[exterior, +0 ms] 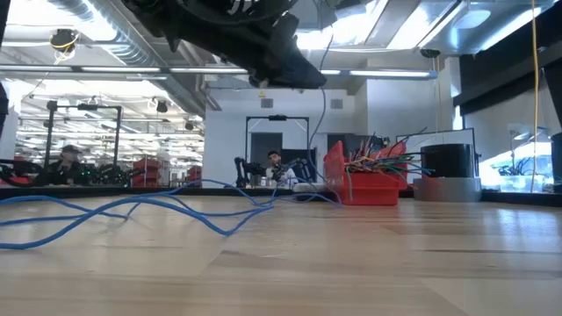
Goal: Coil cords
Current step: Coil the blue wire into the black spool
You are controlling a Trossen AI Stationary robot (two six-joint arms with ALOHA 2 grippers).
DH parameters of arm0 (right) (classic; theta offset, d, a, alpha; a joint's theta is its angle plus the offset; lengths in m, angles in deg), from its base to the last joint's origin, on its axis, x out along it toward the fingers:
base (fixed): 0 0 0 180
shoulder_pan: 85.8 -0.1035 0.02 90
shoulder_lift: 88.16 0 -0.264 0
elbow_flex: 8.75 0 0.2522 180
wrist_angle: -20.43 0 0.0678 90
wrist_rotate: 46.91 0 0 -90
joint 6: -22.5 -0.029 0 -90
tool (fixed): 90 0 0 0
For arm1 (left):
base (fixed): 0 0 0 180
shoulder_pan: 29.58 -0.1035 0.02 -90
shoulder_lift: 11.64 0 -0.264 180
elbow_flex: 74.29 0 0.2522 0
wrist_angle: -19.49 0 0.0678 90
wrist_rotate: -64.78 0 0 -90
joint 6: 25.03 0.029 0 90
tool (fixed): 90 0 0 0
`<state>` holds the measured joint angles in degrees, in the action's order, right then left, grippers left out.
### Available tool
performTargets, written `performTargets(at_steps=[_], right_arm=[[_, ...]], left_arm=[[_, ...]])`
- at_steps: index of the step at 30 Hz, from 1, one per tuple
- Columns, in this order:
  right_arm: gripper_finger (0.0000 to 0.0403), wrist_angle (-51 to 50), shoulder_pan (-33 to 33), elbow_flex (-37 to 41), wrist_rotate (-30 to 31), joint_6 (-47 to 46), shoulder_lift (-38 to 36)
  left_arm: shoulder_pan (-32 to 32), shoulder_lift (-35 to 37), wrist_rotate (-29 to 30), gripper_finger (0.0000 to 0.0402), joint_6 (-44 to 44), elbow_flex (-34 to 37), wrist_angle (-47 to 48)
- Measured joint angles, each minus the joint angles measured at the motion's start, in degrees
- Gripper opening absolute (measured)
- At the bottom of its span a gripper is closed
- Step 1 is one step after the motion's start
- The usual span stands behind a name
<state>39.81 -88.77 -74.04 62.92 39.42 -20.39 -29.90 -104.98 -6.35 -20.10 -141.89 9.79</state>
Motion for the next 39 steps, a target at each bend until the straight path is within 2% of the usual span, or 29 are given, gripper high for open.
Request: performTargets(at_steps=[10, 13, 16, 20, 22, 25, 30, 39], right_arm=[[0.0008, 0.0, 0.0, 0.0, -1.4, 0.1, 0.0], [0.0008, 0.0, 0.0, 0.0, -2.3, 0.1, 0.0], [0.0008, 0.2, 0.0, 0.0, -2.6, 0.9, 0.0], [0.0008, 0.4, 0.0, 0.0, -2.6, 1.6, -0.6], [0.0008, 0.3, -0.1, 0.1, -2.8, 1.6, -1.5], [0.0008, -1.8, -0.1, 0.1, -2.9, 1.7, -3.2], [0.0008, -10.0, 0.0, 0.2, -2.5, 1.5, -5.8], [0.0008, -25.9, -0.1, 0.0, -2.6, -0.2, -6.9]], left_arm=[[-1.3, -1.6, -4.4, 0.0109, 0.0, 0.0, -3.2], [-2.0, -2.4, -4.3, 0.0077, 0.2, 0.0, -3.0], [-2.4, -2.8, -4.2, 0.002, 2.3, 0.0, -1.7], [-2.5, -2.8, -4.2, 0.0007, 3.1, 0.0, 0.7], [-2.5, -2.6, -3.7, 0.0003, 4.1, 0.0, 3.5], [-2.5, -2.5, 0.0, 0.0003, 6.2, -0.2, 7.7], [-3.5, -1.4, 4.5, 0.0002, 7.7, -0.2, 16.5], [-4.9, 8.0, 5.9, 0.0001, 2.7, 0.1, 37.8]])
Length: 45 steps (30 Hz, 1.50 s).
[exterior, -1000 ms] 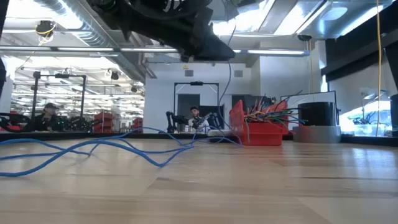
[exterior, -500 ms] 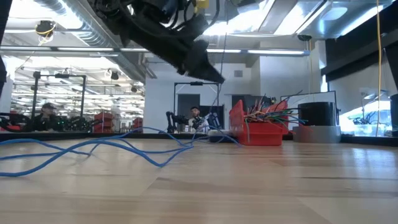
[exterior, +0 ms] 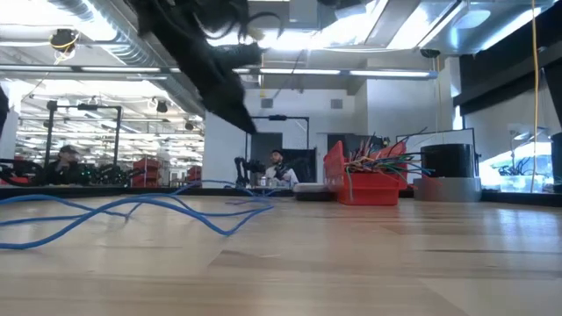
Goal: Coil cords
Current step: Coil the blue wire into the black spool
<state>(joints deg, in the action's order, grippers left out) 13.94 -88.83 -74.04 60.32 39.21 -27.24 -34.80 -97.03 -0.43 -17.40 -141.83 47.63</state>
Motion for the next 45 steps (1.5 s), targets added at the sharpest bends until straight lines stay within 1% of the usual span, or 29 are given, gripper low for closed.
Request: performTargets(at_steps=[4, 6, 11, 19, 22, 25, 27, 29, 30, 34, 37, 38, 41, 45], right_arm=[[0.0008, -6.4, 0.0, 0.0, -0.3, -0.9, 0.1], [0.0008, -9.5, 0.0, 0.0, -0.3, -1.6, 0.1], [0.0008, -14.1, 0.0, 1.2, -0.4, -4.0, 1.0], [0.0008, -14.0, 0.0, 4.8, -1.5, -5.1, 3.3], [0.0008, -12.8, 0.1, 4.8, -2.9, -5.8, 4.0], [0.0008, -10.4, 0.1, 4.7, -5.6, -5.8, 3.9], [0.0008, -11.0, 0.1, 4.7, -5.7, -5.8, 3.9], [0.0008, -12.3, 0.1, 4.7, -4.1, -5.5, 4.6], [0.0008, -13.3, 0.1, 4.7, -2.6, -5.3, 5.0], [0.0008, -14.8, 0.1, 4.7, 5.5, -3.1, 9.1], [0.0008, -11.4, 0.1, 4.8, 13.1, -0.6, 13.6], [0.0008, -10.4, 0.1, 4.8, 15.4, 0.6, 15.2], [0.0008, -6.3, 0.1, 4.8, 19.7, 3.9, 20.1], [0.0008, -1.5, 0.1, 4.7, 22.3, 7.0, 25.3]], left_arm=[[0.0, 4.5, 0.0, 0.0001, -2.6, 0.0, 5.8], [0.2, 6.4, 0.0, 0.0001, -3.1, 0.0, 6.6], [0.7, 11.9, -0.1, 0.0001, -2.8, 3.9, 2.6], [-1.5, 23.3, -0.1, 0.0001, -6.7, 11.8, -4.3], [-3.0, 26.9, -0.2, 0.0001, -9.0, 13.8, -4.6], [-4.9, 29.7, 0.6, 0.0001, -11.9, 15.7, -4.7], [-5.7, 31.0, 0.4, 0.0001, -13.8, 16.6, -5.1], [-5.8, 32.4, -0.5, 0.0001, -14.9, 16.9, -6.2], [-5.6, 32.8, -1.8, 0.0001, -15.0, 16.9, -7.3], [-3.9, 32.7, -10.8, 0.0001, -15.0, 16.9, -12.1], [-2.5, 31.8, -15.2, 0.0001, -14.9, 16.9, -15.4], [-2.0, 31.2, -15.9, 0.0001, -14.8, 16.9, -16.5], [-0.7, 30.4, -16.6, 0.0001, -14.1, 16.9, -20.0], [0.6, 30.0, -16.8, 0.0001, -13.4, 16.9, -23.9]])
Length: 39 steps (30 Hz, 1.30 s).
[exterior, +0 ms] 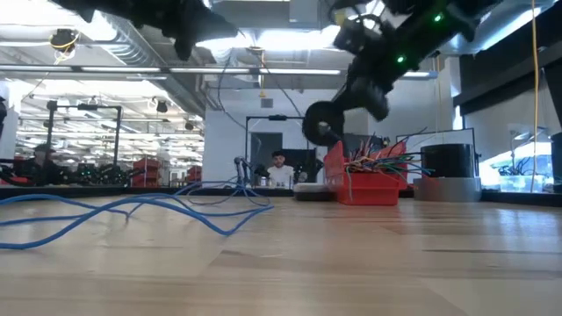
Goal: Coil cords
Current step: Coil the blue wire into the black spool
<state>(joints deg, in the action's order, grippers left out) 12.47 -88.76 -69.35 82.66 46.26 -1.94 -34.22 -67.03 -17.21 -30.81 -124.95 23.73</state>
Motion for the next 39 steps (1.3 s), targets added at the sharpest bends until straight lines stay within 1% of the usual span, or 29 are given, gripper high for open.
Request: performTargets(at_steps=[4, 7, 12, 14, 18, 22, 27, 30, 39], right_arm=[[0.0008, 4.2, 0.0, 0.0, 0.6, 0.8, 3.0], [0.0008, 7.5, 0.0, 0.0, 1.0, 0.5, 4.1], [0.0008, 15.4, 1.4, 0.1, 1.4, -3.8, 4.4], [0.0008, 17.6, 2.6, 0.0, -0.5, -6.2, 4.4], [0.0008, 20.4, 5.0, 0.1, -5.6, -11.6, 4.4], [0.0008, 22.7, 6.6, 0.1, -8.7, -13.9, 4.4], [0.0008, 26.0, 6.8, 0.1, -10.2, -14.5, 4.2], [0.0008, 27.6, 6.8, 0.0, -10.9, -14.5, 3.8], [0.0008, 27.1, 6.7, 0.0, -13.1, -14.3, -1.3]], left_arm=[[1.3, -0.7, 0.0, 0.0001, 0.3, 0.0, -4.3], [2.1, -2.5, 0.0, 0.0001, 0.4, 0.0, -7.5], [2.8, -6.8, -0.8, 0.0001, 0.3, 0.0, -12.4], [2.9, -8.5, -1.7, 0.0001, 0.2, -0.3, -13.9], [2.9, -11.9, -1.9, 0.0001, 0.0, -2.1, -14.0], [2.9, -15.9, -1.9, 0.0001, 0.2, -3.6, -13.8], [2.8, -20.4, -1.9, 0.0001, 1.8, -5.1, -13.6], [2.5, -21.8, -1.9, 0.0001, 2.2, -5.6, -13.5], [0.0, -25.4, -1.9, 0.0001, 2.0, -6.0, -12.9]])
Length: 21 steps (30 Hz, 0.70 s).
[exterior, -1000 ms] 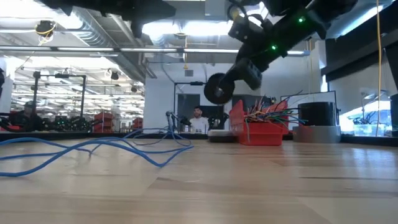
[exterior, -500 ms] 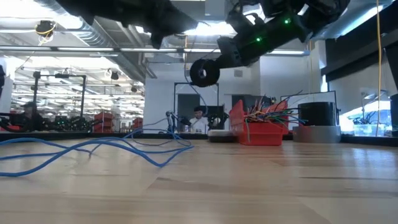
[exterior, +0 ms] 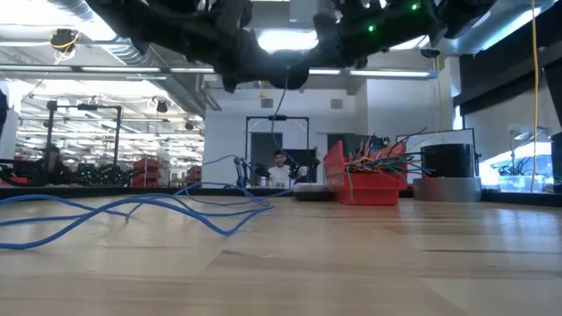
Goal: Coil cords
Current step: Coil the blue wire into the black spool
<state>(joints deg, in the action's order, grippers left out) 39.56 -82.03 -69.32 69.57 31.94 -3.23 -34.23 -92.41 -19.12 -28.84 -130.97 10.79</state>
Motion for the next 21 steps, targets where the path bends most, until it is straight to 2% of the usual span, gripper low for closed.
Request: performTargets(at_steps=[11, 16, 21], right_arm=[[0.0008, 0.2, 0.0, 0.0, -3.9, 0.2, -7.2], [0.0008, -1.0, 0.0, 0.0, -8.4, 0.1, -10.0], [0.0008, -2.9, 0.0, 0.1, -14.1, -0.6, -11.4]], left_arm=[[-3.5, -1.6, 0.5, 0.0001, 0.0, 0.0, 4.4], [-4.4, -1.6, 1.3, 0.0001, 0.2, 0.0, 5.7], [-5.3, -1.5, 5.8, 0.0001, 0.4, 0.0, 8.1]])
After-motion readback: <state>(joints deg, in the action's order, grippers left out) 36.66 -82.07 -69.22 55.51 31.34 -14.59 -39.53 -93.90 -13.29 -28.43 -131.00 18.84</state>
